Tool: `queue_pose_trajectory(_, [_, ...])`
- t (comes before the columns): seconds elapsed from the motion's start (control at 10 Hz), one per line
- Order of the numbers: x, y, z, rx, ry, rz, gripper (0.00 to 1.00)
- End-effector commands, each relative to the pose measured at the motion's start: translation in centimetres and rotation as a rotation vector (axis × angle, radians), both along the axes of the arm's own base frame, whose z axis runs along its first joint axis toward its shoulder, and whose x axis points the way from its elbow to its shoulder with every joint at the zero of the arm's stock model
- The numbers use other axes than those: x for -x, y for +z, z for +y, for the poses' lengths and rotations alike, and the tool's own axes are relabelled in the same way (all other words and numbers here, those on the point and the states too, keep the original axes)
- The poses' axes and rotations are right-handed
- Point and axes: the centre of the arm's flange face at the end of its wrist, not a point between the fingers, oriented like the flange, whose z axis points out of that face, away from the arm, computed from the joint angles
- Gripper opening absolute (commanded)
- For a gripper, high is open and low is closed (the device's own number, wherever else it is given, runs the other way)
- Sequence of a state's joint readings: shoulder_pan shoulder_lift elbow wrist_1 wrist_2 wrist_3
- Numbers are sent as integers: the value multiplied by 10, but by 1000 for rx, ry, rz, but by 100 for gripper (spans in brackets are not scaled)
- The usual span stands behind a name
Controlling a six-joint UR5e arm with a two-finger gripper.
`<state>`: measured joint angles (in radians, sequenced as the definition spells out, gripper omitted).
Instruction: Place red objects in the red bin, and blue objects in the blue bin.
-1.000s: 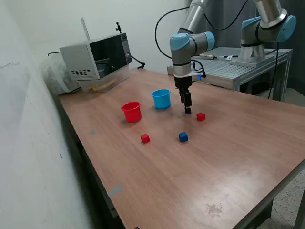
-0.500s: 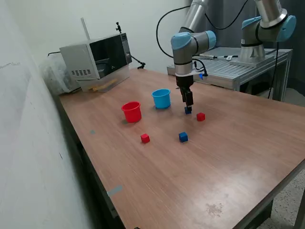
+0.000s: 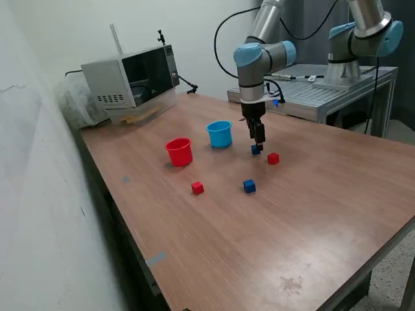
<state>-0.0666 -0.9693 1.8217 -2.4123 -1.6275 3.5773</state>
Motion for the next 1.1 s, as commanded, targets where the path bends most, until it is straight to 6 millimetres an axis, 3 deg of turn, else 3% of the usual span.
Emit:
queue_pose_trajectory(0.0, [2, 2, -2, -2, 4, 6, 100])
queue_pose_trajectory(0.4, [1, 1, -6, 0, 10, 3, 100])
queue_pose_trajectory(0.5, [0, 0, -6, 0, 10, 2, 0])
queue_pose_trajectory(1.0, [0, 1, -6, 0, 10, 3, 0])
